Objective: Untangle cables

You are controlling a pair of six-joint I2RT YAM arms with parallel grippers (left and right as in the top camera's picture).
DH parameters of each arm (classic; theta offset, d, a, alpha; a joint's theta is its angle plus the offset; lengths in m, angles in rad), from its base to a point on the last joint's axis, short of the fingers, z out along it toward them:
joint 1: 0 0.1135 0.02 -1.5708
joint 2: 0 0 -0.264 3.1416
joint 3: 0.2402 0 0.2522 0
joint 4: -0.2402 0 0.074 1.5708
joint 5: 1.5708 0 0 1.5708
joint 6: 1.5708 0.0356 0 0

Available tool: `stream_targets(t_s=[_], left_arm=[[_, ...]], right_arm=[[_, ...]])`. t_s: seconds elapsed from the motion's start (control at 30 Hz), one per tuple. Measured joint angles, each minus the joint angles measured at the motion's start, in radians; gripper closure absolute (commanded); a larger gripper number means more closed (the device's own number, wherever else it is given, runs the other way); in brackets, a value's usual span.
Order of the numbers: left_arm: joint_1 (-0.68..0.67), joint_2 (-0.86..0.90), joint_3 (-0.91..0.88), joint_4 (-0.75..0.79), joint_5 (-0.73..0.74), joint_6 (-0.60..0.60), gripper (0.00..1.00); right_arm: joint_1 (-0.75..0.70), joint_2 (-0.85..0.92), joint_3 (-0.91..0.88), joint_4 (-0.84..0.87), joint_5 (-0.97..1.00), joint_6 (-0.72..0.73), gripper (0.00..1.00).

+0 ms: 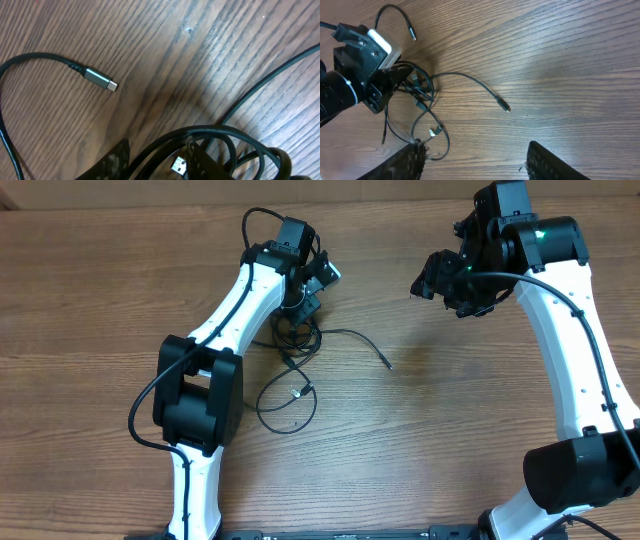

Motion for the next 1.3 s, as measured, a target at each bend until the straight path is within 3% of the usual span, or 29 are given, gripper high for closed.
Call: stream_targets(t_s=[0.1, 0.17, 0.2, 0.43, 0.7, 0.9, 1.1, 1.3], left_arm=[[0.009, 0.010, 0.000, -0.023, -0.003, 0.018, 0.61], [0.013, 0.045, 0.000, -0.044, -0.038, 0.018, 0.80], [0.018, 0.064, 0.000, -0.050, -0.055, 0.019, 0.96], [0.019, 0.092, 0.018, -0.077, -0.105, -0.022, 0.96], [0.025, 0.072, 0.345, -0.383, -0.058, -0.297, 0.96], [0.048, 0.061, 0.359, -0.483, 0.128, -0.440, 0.96], [0.084, 0.063, 0.388, -0.532, 0.267, -0.494, 0.96], [0.120, 0.050, 0.695, -0.679, 0.464, -0.550, 0.96]], right_arm=[[0.000, 0.000, 0.000, 0.000, 0.000, -0.001, 0.37], [0.000, 0.000, 0.000, 0.000, 0.000, -0.002, 0.36], [0.000, 0.000, 0.000, 0.000, 0.000, -0.003, 0.36], [0.000, 0.000, 0.000, 0.001, 0.000, -0.003, 0.36], [0.000, 0.000, 0.000, 0.022, -0.037, -0.003, 0.37], [0.044, 0.002, -0.072, 0.124, -0.082, 0.087, 0.40], [0.137, 0.014, -0.227, 0.233, -0.142, 0.136, 0.40], [0.233, 0.014, -0.243, 0.246, -0.165, 0.092, 0.41]])
